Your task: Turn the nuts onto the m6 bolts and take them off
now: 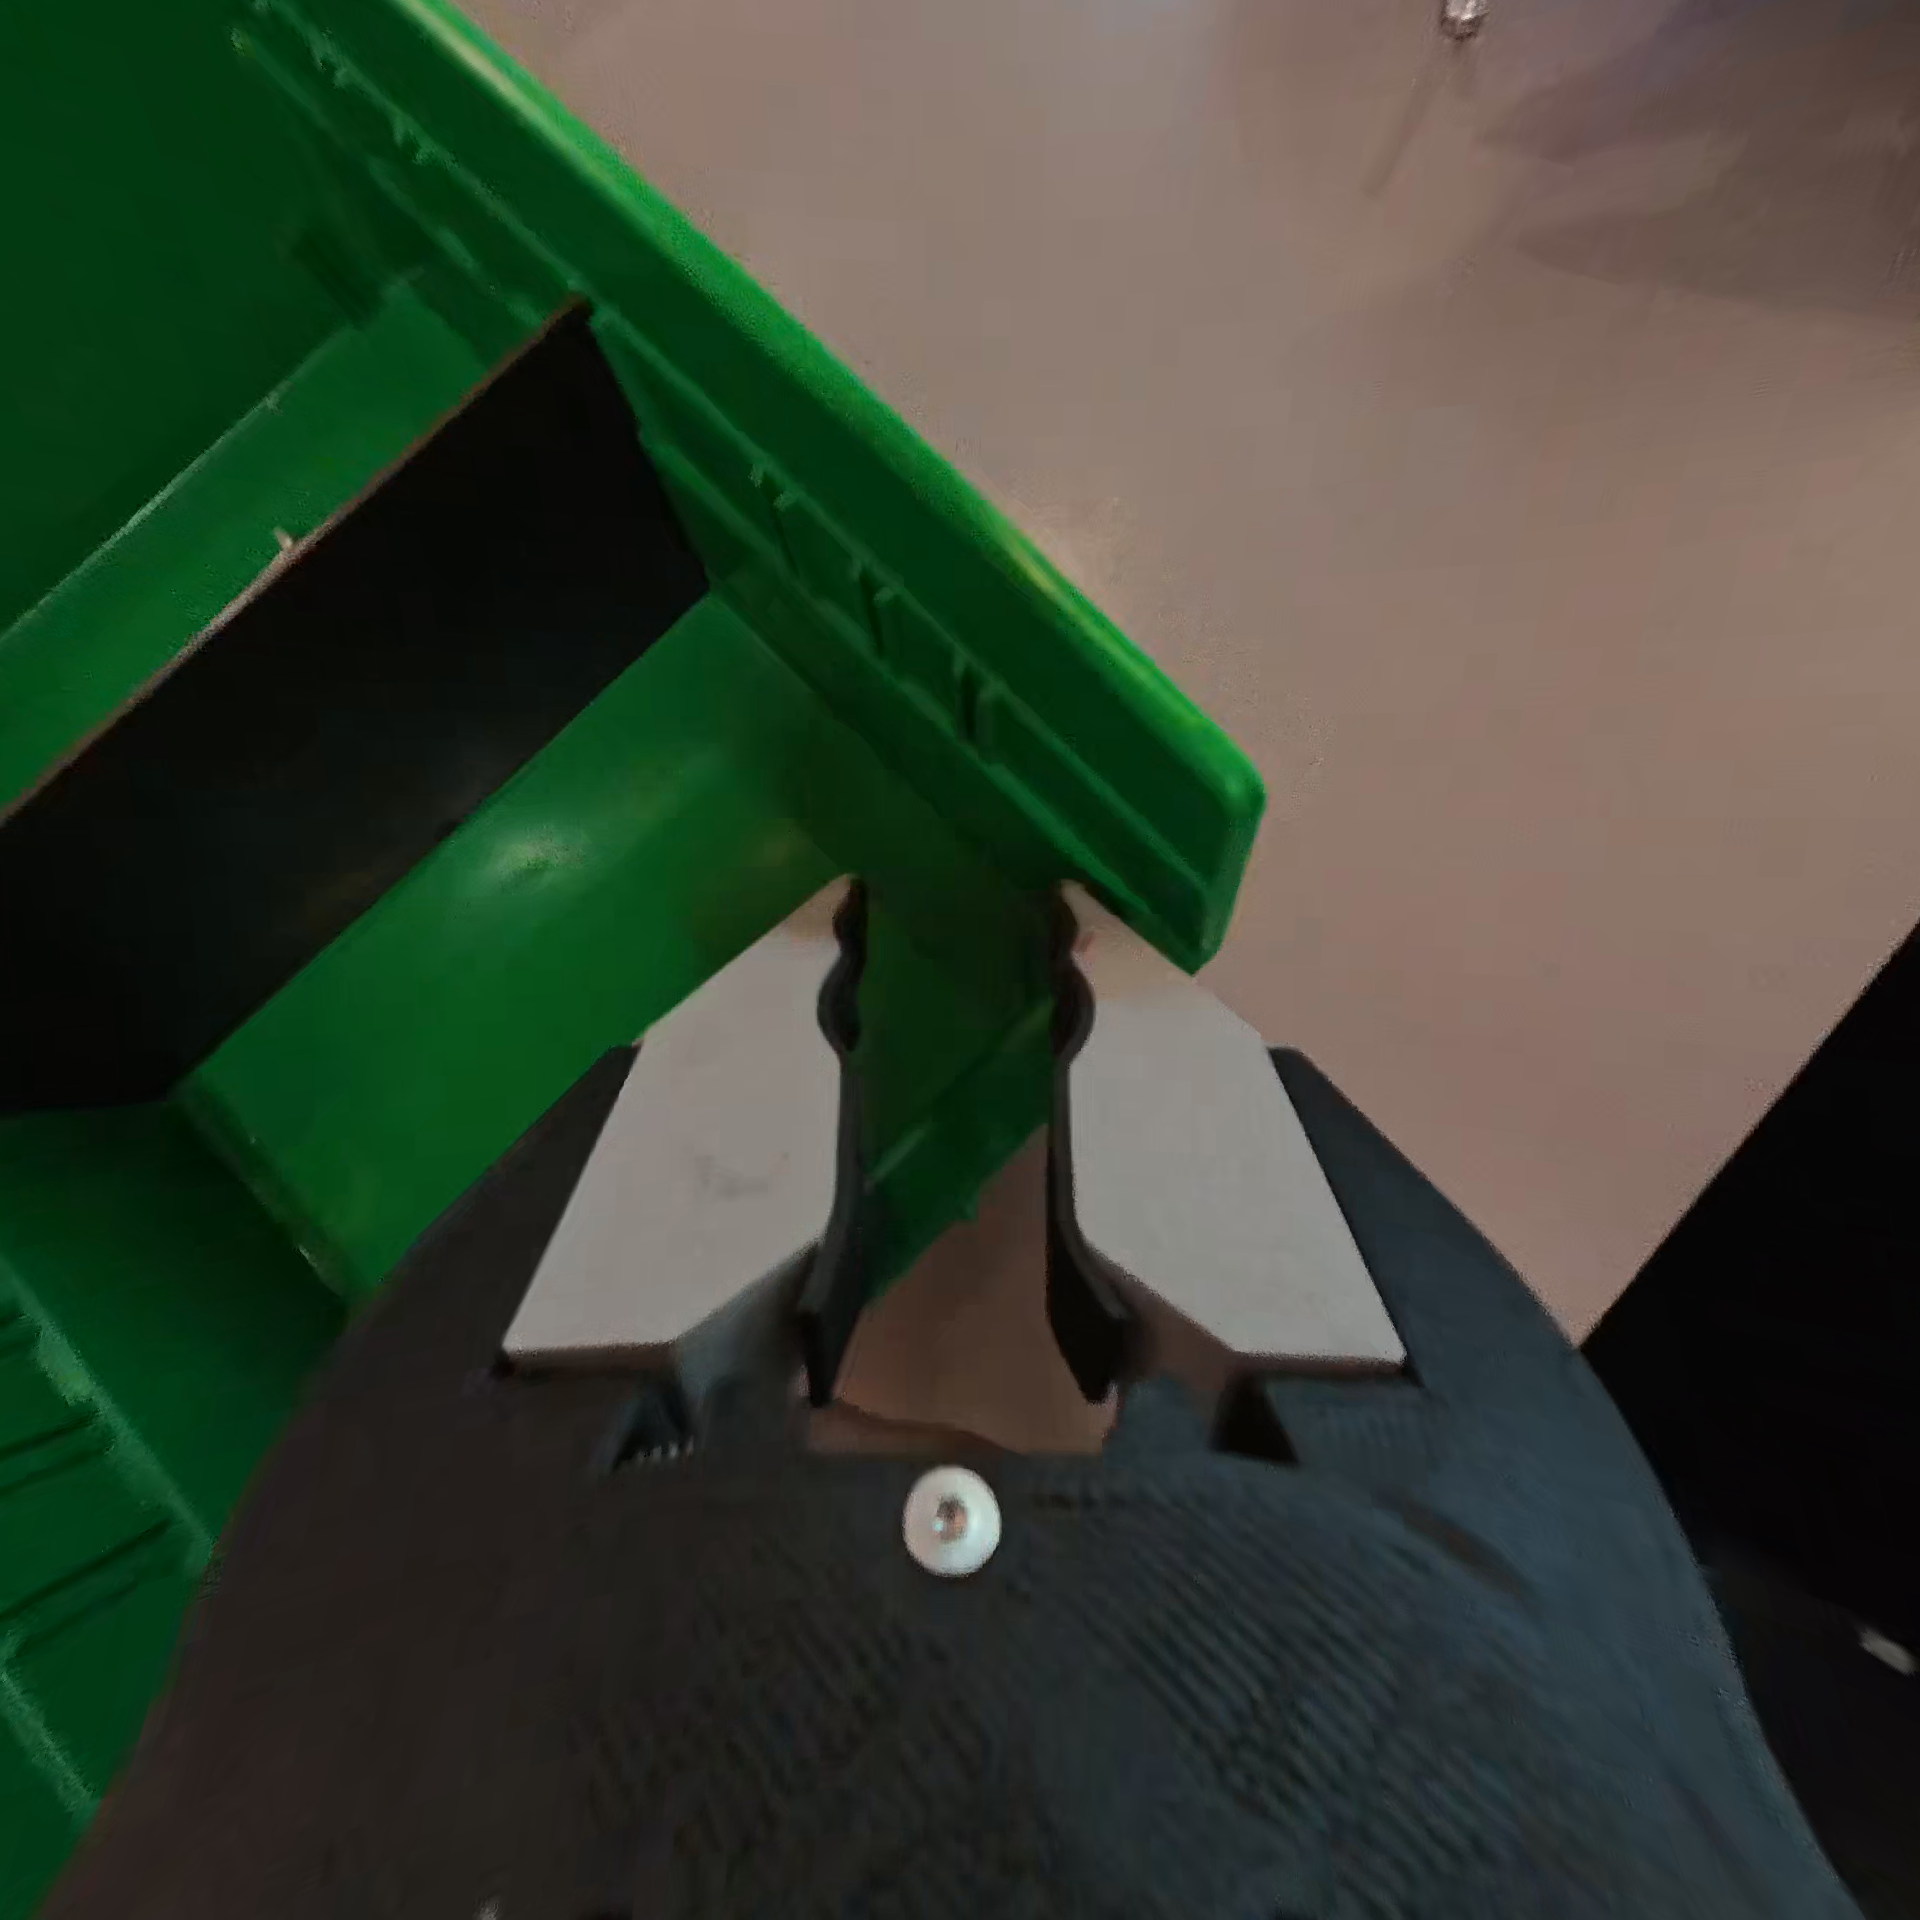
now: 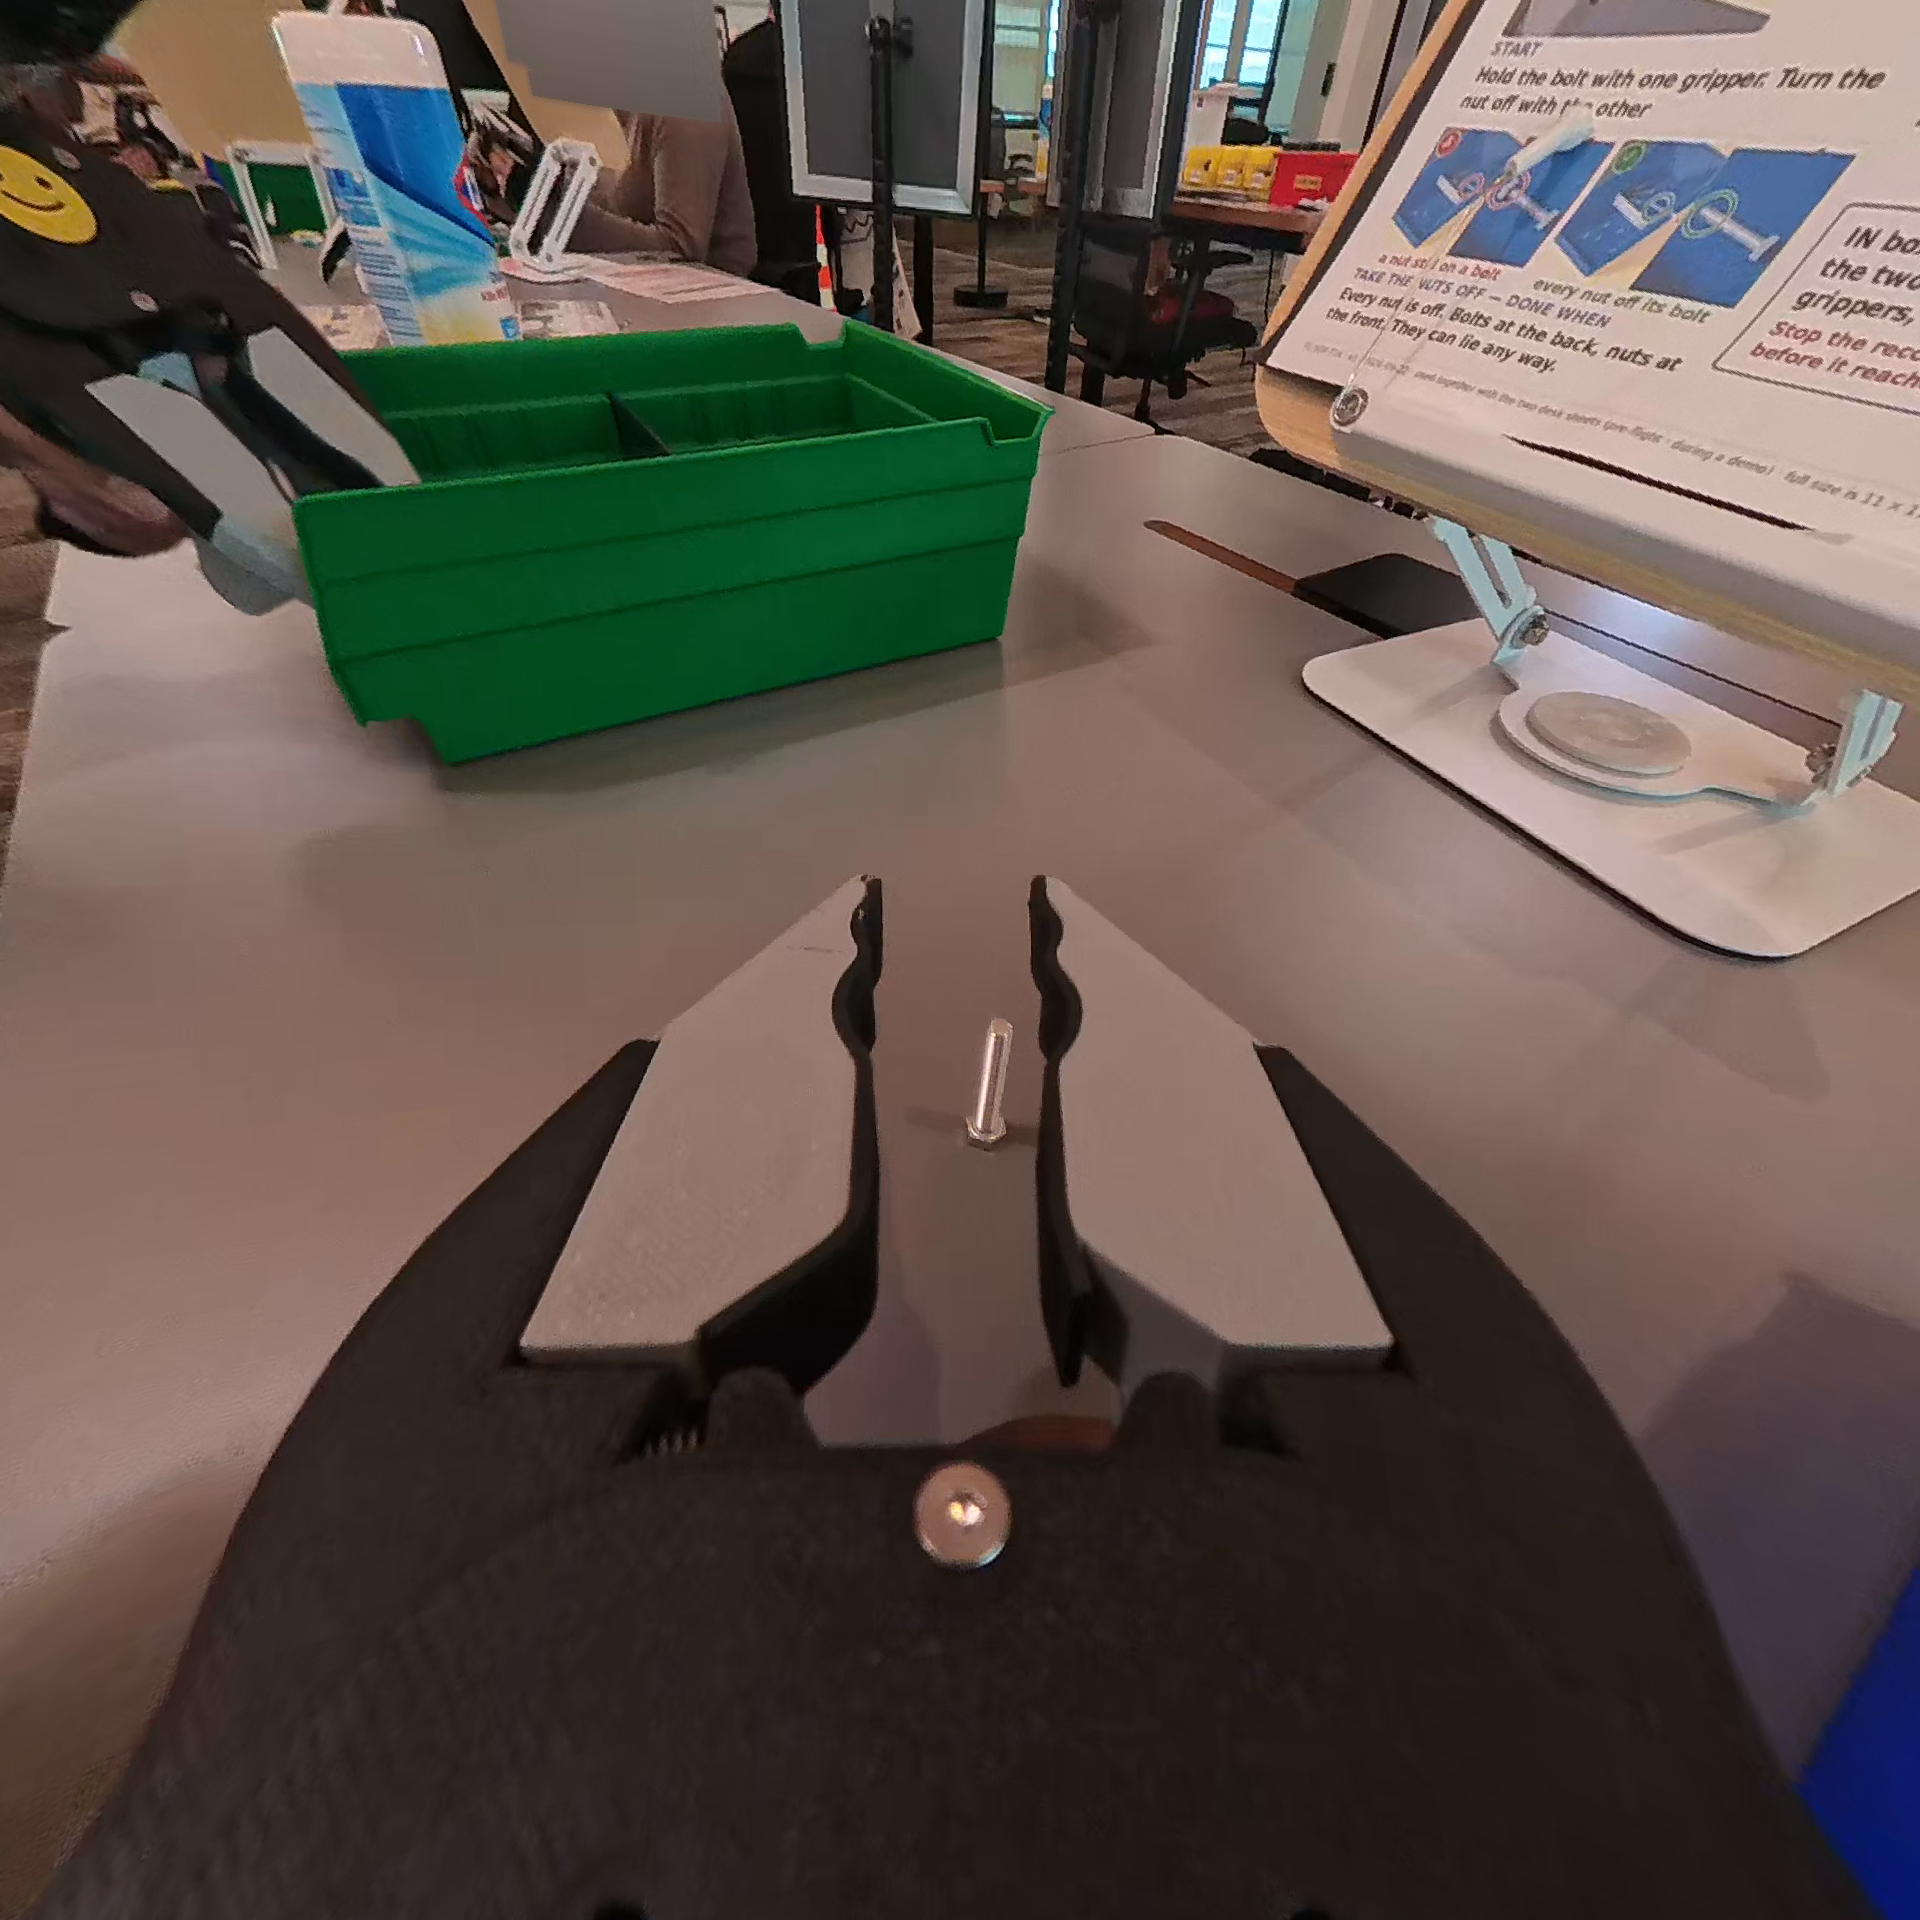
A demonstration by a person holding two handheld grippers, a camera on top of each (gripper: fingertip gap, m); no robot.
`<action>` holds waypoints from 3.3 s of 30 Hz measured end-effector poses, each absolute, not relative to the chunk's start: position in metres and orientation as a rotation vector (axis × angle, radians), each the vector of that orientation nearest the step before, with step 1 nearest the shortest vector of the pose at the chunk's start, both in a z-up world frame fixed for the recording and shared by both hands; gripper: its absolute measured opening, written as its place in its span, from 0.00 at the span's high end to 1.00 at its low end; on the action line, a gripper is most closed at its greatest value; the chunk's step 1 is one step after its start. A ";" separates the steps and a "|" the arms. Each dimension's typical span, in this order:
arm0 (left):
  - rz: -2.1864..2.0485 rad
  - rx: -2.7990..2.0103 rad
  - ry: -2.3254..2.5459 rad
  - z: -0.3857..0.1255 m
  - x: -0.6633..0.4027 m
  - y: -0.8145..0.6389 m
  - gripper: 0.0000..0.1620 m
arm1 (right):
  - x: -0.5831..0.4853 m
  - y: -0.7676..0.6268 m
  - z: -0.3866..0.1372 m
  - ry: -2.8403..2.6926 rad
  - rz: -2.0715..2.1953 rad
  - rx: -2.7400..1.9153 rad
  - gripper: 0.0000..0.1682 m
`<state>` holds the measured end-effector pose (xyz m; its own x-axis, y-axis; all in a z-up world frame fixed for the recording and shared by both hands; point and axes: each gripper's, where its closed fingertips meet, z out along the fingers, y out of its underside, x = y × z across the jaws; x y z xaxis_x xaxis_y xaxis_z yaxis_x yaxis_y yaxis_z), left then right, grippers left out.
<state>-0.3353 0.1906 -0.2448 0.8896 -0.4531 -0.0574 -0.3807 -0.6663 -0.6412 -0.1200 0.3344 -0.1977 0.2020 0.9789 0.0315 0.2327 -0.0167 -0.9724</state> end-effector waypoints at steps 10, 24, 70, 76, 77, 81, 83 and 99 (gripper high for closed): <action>-0.010 -2.341 0.684 -0.229 -0.376 0.247 0.69 | -0.125 0.344 -0.209 -1.247 0.847 -1.434 0.85; -0.249 -2.631 0.974 -0.267 -0.361 0.228 0.70 | -0.123 0.340 -0.201 -1.223 0.877 -1.395 0.86; 0.253 -3.280 0.501 -0.276 -0.501 0.146 0.91 | -0.116 0.291 -0.159 -1.250 0.953 -1.179 0.91; 0.325 -3.255 0.539 -0.283 -0.505 0.149 0.92 | -0.117 0.290 -0.160 -1.263 0.942 -1.171 0.91; 0.322 -3.253 0.531 -0.283 -0.505 0.150 0.93 | -0.117 0.289 -0.160 -1.266 0.941 -1.168 0.91; 0.226 -3.265 0.497 -0.284 -0.502 0.151 0.90 | -0.116 0.288 -0.158 -1.267 0.939 -1.148 0.91; 0.154 -3.260 0.495 -0.284 -0.496 0.151 0.86 | -0.116 0.288 -0.158 -1.265 0.942 -1.149 0.91; 0.039 -3.121 0.464 -0.266 -0.477 0.169 0.87 | -0.116 0.288 -0.157 -1.262 0.928 -1.149 0.92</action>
<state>-0.4768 0.1687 -0.2661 0.9564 -0.2912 -0.0222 -0.2909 -0.9566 0.0179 -0.1158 0.2885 -0.1575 0.1131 0.9690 0.2198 0.0788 0.2117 -0.9741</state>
